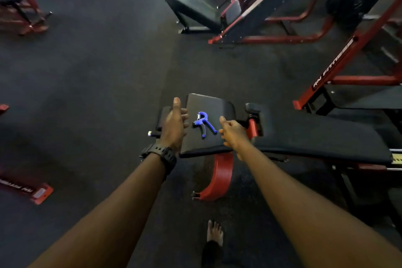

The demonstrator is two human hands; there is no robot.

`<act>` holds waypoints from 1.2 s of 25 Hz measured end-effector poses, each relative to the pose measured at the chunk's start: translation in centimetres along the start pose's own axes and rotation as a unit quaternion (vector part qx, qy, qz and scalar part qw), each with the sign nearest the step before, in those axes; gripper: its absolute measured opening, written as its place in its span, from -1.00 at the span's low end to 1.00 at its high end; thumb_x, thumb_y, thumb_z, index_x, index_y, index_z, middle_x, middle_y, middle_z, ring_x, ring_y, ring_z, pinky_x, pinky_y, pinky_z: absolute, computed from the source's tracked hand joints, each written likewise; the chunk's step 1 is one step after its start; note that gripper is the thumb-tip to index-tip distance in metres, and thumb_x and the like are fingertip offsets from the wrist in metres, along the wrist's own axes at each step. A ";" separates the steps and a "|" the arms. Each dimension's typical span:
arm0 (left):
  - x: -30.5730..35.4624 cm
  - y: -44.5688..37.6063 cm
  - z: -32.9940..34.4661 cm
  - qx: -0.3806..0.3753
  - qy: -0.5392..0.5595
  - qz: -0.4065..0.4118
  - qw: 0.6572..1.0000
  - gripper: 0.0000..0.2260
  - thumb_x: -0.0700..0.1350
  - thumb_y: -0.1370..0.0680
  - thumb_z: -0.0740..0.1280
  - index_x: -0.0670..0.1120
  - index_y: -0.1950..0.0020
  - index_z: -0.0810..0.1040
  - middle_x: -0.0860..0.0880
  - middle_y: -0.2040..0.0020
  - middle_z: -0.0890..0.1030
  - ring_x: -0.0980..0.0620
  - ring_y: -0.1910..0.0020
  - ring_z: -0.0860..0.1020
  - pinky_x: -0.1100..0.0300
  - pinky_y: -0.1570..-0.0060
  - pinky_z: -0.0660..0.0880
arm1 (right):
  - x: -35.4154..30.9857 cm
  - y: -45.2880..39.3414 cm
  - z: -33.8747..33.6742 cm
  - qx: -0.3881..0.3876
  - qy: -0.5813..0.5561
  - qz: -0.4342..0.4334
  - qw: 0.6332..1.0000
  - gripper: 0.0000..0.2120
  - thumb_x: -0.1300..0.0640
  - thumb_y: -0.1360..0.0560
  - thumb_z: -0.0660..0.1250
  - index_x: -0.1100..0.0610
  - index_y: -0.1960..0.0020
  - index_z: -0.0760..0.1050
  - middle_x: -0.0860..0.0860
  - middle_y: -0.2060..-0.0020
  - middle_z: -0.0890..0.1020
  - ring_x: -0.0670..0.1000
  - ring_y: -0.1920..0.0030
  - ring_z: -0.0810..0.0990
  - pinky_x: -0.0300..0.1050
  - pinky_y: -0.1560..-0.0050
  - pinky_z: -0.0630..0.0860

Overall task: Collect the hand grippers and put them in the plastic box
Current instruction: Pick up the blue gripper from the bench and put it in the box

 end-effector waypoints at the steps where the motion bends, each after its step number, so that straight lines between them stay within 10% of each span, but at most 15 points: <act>1: -0.5 -2.2 0.6 0.006 0.000 -0.019 1.000 -0.39 0.26 -0.64 -0.03 -0.17 -0.32 0.50 -0.19 -0.27 0.57 -0.10 -0.14 0.53 0.03 -0.10 0.46 | 0.6 -2.6 0.6 -0.002 0.016 0.012 1.000 -0.65 -0.30 -0.51 0.17 -0.03 0.17 0.46 0.07 0.05 0.68 0.17 -0.07 0.63 0.20 -0.18 0.55; 9: -7.7 -17.3 1.9 0.025 0.040 -0.115 0.992 -0.45 0.26 -0.64 -0.03 -0.12 -0.22 0.51 -0.10 -0.17 0.58 -0.09 -0.15 0.54 -0.10 -0.28 0.42 | 3.8 -18.3 6.5 0.016 0.121 0.065 0.990 -0.65 -0.10 -0.55 0.31 0.15 -0.16 0.56 0.15 -0.13 0.67 0.17 -0.21 0.57 -0.12 -0.04 0.40; 17: -13.8 -25.5 1.2 0.030 0.028 -0.142 0.989 -0.48 0.25 -0.64 -0.04 -0.09 -0.17 0.53 -0.02 -0.04 0.59 0.01 -0.03 0.54 0.08 -0.07 0.46 | 8.9 -27.7 14.3 0.088 0.363 0.003 0.928 -0.25 -0.31 -0.25 0.49 0.17 -0.23 0.43 0.16 -0.21 0.51 0.21 -0.24 0.45 0.05 -0.18 0.38; 22: -12.8 -26.6 2.0 0.017 0.019 -0.116 0.993 -0.47 0.27 -0.63 -0.03 -0.08 -0.18 0.54 -0.10 -0.17 0.61 -0.02 -0.07 0.53 0.00 -0.13 0.47 | 9.6 -29.1 14.2 0.095 0.422 -0.026 0.901 -0.36 -0.18 -0.36 0.48 0.20 -0.26 0.44 0.18 -0.22 0.49 0.22 -0.23 0.46 0.07 -0.18 0.43; 30: 1.8 -23.3 9.6 -0.070 -0.006 0.024 0.997 -0.51 0.28 -0.62 -0.01 0.00 -0.10 0.56 -0.06 -0.18 0.62 0.00 -0.11 0.59 0.04 -0.12 0.50 | -1.8 -23.4 0.8 0.049 -0.004 -0.044 0.998 -0.65 -0.07 -0.46 0.43 0.14 -0.12 0.61 0.12 0.05 0.67 0.15 0.01 0.64 0.04 0.03 0.58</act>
Point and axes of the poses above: each hand's wrist, its own y-axis away from the middle knuckle, its own z-axis out of the palm, x = y × z, the point moved 5 cm from there along -y, towards the middle knuckle
